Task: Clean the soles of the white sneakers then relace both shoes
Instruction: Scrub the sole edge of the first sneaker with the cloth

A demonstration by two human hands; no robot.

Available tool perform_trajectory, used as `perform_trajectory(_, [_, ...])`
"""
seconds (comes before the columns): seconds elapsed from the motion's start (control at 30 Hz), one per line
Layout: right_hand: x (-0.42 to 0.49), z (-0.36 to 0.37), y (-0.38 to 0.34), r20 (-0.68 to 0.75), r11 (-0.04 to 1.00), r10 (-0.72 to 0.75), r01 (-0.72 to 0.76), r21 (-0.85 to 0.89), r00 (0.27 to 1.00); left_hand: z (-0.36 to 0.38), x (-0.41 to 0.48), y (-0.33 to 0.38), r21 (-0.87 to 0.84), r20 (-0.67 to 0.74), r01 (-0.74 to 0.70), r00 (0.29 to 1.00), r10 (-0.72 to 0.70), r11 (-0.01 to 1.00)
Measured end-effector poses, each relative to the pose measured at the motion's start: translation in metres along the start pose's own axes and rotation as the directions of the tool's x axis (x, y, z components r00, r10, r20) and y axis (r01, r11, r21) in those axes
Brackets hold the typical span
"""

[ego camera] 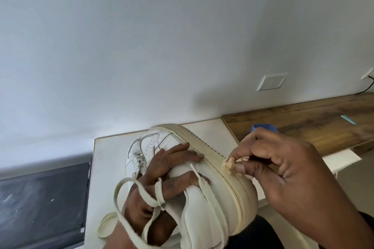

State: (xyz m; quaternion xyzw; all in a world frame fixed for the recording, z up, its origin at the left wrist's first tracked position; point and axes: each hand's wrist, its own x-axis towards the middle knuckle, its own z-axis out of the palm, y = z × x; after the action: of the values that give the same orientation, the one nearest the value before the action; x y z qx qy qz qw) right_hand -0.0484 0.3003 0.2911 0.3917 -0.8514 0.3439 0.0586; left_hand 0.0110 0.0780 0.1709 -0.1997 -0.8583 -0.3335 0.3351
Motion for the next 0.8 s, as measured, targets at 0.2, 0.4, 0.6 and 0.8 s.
perform_trajectory(0.2, [0.004, -0.019, -0.008, 0.046, 0.987, -0.162, 0.163, -0.015, 0.986, -0.004, -0.002, 0.034, -0.051, -0.249, -0.035, 0.968, 0.021, 0.998])
perform_trajectory(0.4, [0.014, -0.036, -0.008, 0.132, 0.964, -0.264, 0.258, 0.061, 0.955, 0.004, -0.003, 0.074, 0.057, -0.352, -0.006, 0.936, 0.025, 0.998])
perform_trajectory(0.6, [0.014, -0.033, -0.013, 0.086, 0.96, -0.279, 0.279, 0.014, 0.956, 0.023, -0.009, 0.077, 0.193, -0.431, 0.001, 0.898, 0.084, 0.981])
perform_trajectory(0.8, [0.012, -0.016, -0.016, 0.04, 0.957, -0.271, 0.274, -0.096, 0.962, 0.033, -0.013, 0.074, 0.214, -0.461, 0.017, 0.883, 0.086, 0.977])
